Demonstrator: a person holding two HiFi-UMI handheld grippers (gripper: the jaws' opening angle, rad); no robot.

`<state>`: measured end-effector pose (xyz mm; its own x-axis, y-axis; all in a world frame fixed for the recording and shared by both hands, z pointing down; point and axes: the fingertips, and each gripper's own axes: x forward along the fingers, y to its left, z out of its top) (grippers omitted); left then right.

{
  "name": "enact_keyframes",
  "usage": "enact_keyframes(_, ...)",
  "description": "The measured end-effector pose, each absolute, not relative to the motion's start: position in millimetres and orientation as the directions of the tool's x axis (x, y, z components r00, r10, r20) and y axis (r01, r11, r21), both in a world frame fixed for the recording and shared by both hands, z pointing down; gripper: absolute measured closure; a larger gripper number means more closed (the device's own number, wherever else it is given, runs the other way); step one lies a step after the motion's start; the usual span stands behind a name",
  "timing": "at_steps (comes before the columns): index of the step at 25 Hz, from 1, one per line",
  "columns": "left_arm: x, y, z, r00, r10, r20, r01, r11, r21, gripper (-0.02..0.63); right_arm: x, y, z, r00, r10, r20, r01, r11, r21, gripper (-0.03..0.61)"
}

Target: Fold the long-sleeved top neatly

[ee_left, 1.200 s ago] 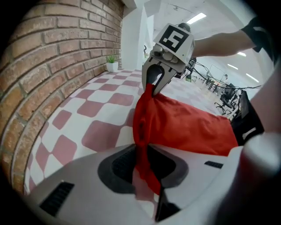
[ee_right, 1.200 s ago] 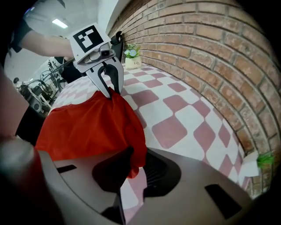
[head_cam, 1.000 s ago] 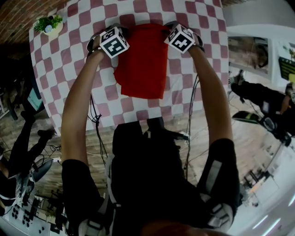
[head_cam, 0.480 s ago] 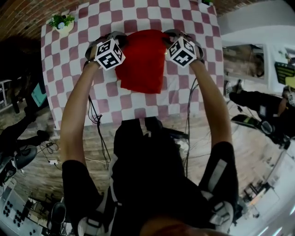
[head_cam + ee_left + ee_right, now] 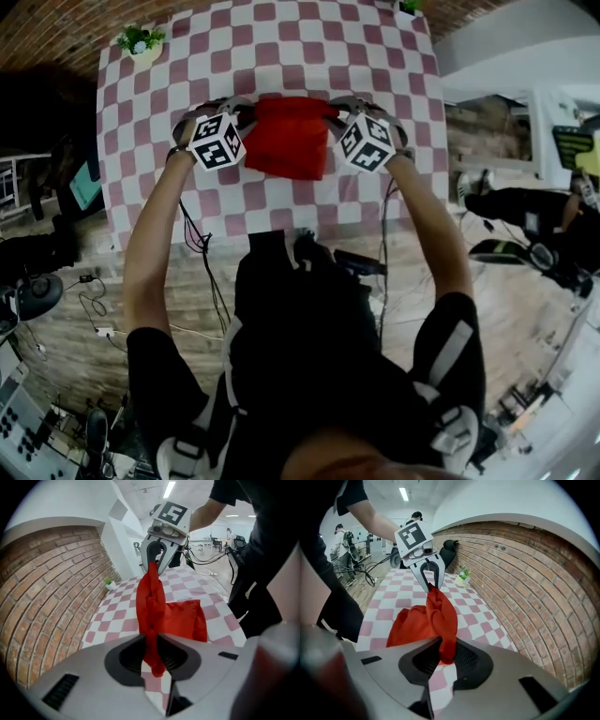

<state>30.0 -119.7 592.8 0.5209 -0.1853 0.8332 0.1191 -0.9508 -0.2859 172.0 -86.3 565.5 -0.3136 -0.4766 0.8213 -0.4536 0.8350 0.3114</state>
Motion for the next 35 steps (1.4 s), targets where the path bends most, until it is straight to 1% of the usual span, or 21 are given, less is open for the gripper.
enact_keyframes(6, 14, -73, 625, 0.463, -0.11, 0.88, 0.202, -0.953, -0.225, 0.537, 151, -25, 596, -0.35, -0.407, 0.844, -0.435, 0.868, 0.239, 0.515)
enact_keyframes(10, 4, -49, 649, 0.449, -0.076, 0.89, 0.2, -0.962, -0.184, 0.537, 140, 8, 623, -0.346, -0.363, 0.865, -0.431, 0.88, 0.197, 0.515)
enact_keyframes(13, 3, -37, 659, 0.453, -0.058, 0.89, 0.193, -0.968, -0.161, 0.537, 139, 25, 642, -0.349, -0.334, 0.875, -0.455, 0.877, 0.153, 0.515)
enact_keyframes(16, 3, -26, 668, 0.441, -0.048, 0.896, 0.217, -0.963, -0.158, 0.537, 139, 37, 660, -0.346, -0.313, 0.884, -0.467, 0.875, 0.127, 0.515)
enact_keyframes(19, 3, -13, 682, 0.416, -0.047, 0.908, 0.259, -0.951, -0.168, 0.537, 139, 48, 677, -0.325, -0.296, 0.898, -0.455, 0.882, 0.126, 0.515)
enact_keyframes(24, 1, -1, 705, 0.386, -0.045, 0.921, 0.294, -0.941, -0.169, 0.535, 137, 62, 706, -0.291, -0.263, 0.92, -0.445, 0.888, 0.113, 0.515)
enact_keyframes(35, 4, 7, 729, 0.389, 0.0, 0.921, 0.258, -0.96, -0.109, 0.537, 139, 62, 737, -0.281, -0.256, 0.925, -0.479, 0.873, 0.096, 0.514)
